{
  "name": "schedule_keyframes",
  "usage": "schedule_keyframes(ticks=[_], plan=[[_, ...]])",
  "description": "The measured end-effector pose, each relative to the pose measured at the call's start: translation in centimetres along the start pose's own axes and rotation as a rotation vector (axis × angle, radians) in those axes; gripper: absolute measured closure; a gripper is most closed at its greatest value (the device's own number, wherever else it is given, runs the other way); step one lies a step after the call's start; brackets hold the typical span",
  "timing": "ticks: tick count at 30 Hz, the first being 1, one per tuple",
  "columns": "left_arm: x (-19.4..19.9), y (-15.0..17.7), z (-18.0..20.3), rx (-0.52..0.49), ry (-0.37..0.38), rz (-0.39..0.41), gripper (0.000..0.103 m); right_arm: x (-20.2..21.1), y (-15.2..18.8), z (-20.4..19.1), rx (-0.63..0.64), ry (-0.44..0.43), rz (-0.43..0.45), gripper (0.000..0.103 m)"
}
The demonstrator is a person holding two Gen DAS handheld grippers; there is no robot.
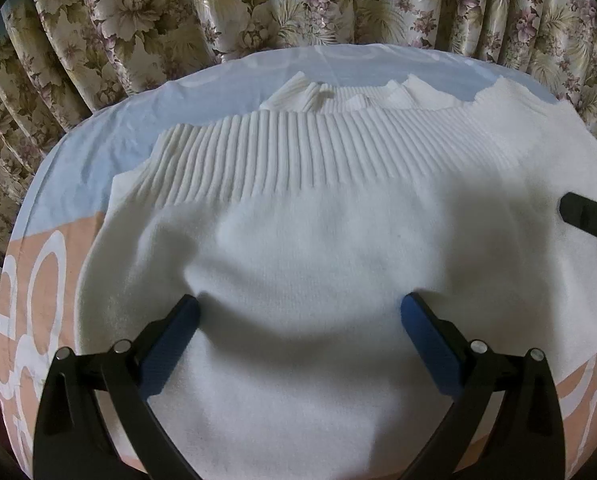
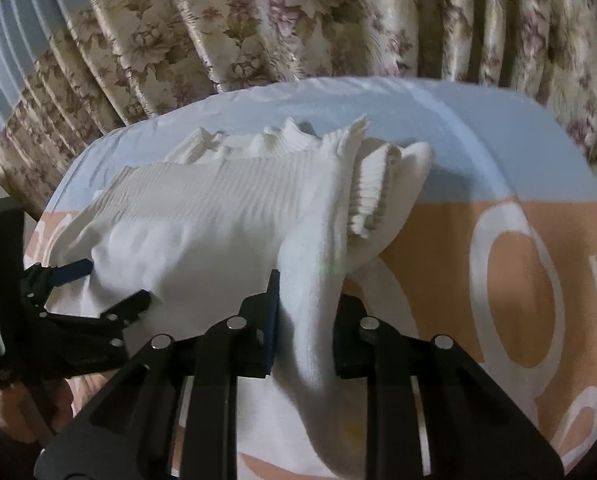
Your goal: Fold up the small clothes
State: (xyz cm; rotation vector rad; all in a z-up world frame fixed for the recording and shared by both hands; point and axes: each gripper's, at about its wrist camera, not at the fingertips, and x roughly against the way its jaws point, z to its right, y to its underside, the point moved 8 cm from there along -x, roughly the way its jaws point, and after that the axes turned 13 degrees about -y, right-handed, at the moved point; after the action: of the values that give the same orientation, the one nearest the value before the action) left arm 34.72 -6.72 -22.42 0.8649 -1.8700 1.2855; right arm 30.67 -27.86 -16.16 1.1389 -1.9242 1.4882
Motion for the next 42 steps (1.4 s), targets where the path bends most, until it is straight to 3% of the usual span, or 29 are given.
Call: schedule_keyframes(ticks=[4,16,20,21,23,27,33,38,42], plan=[[-0.1,0.0,0.0,-0.001,-0.003,0.005,0.001,-0.2,-0.5,-1.5,0.042,0.027,0.005,0.082],[0.7,-0.1,-1.0,0.008,-0.003,0.031,0.001,-0.5,-0.8,-2.2,0.005,0.066,0.006,0.083],[2.2,0.0,-4.7,0.027,0.039,0.051,0.001,-0.7,-1.6,-3.9,0.0,0.091,0.011,0.084],[2.7,0.3,-6.2,0.018,0.03,0.052,0.001,-0.7,-1.9,-4.7,0.003,0.096,0.014,0.084],[3.4,0.6,-9.1,0.011,-0.06,0.072,0.001,-1.0,-2.5,-6.3,0.017,0.101,0.016,0.084],[3.2,1.8,-14.0,0.038,-0.084,0.068,0.001,-2.4,-3.7,-11.5,0.108,0.132,0.004,0.084],[0.9,4.8,-21.7,0.168,-0.127,0.008,0.002,-7.5,-3.5,-20.7,0.269,0.14,-0.072,0.085],[0.5,7.1,-24.7,0.219,-0.158,-0.022,0.002,-12.5,-1.2,-23.7,0.298,0.16,-0.174,0.085],[0.7,7.3,-24.7,0.229,-0.137,-0.018,0.002,-13.4,-0.3,-24.9,0.357,0.179,-0.199,0.08]])
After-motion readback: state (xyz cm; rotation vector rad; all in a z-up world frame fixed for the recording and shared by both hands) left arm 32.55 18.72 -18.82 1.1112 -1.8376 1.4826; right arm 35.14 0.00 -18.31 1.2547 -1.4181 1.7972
